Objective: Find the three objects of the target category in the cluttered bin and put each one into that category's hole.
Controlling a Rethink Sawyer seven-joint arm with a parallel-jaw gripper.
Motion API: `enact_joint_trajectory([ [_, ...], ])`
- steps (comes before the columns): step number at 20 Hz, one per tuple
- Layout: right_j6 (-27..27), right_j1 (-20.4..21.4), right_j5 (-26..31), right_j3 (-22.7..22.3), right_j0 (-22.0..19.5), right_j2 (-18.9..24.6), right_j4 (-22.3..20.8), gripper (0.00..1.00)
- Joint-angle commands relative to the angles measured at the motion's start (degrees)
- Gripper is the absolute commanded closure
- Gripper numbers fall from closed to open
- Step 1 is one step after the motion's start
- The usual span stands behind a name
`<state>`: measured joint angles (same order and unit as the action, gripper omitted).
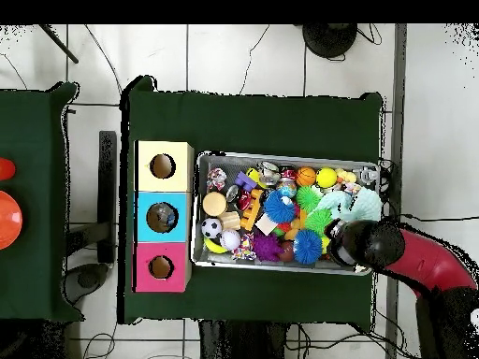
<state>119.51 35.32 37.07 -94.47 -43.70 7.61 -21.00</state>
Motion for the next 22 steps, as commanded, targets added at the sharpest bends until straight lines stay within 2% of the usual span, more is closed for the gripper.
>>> enact_joint_trajectory([
  [1,-11.3,1.9,-3.6,-0.5,-0.7,1.7,-9.7,0.00],
  [4,-11.8,0.1,1.0,4.2,-1.3,3.1,-8.5,0.00],
  [8,-12.7,4.3,9.9,5.2,-1.2,5.4,-4.7,0.00],
  [12,-13.0,4.3,15.5,7.5,-1.2,6.8,-2.5,0.00],
  [14,-11.6,3.9,14.4,8.2,-0.8,6.6,-3.1,0.00],
  [19,-8.2,-1.3,8.4,11.1,-1.0,6.9,-5.0,0.00],
  [22,-6.0,-3.4,7.6,13.5,-0.1,6.1,-5.8,0.00],
])
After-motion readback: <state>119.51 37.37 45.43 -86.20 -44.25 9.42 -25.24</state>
